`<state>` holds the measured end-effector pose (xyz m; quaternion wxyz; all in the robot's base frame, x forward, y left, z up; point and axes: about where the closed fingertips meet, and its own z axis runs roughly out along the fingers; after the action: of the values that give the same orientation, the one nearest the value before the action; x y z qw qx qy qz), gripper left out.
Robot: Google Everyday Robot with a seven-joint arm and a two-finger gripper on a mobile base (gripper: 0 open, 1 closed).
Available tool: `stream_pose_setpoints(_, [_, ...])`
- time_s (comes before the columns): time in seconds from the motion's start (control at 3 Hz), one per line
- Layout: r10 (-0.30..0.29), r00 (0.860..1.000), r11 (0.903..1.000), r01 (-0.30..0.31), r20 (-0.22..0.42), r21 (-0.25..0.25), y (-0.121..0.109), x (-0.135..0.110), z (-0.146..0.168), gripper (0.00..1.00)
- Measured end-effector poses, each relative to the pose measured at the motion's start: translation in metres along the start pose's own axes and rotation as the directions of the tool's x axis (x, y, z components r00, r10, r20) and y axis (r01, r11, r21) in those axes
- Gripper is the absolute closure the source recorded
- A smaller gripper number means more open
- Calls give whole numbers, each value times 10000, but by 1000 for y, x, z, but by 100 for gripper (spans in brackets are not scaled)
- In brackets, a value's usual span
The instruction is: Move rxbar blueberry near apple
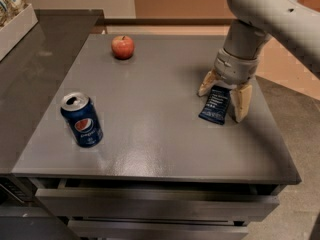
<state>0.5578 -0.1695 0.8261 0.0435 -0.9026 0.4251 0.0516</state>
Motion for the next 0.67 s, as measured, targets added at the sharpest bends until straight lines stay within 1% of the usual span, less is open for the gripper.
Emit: stream_pose_setpoints(0.67, [11,10000,10000,-11,8,25,-1,-2,-10,87])
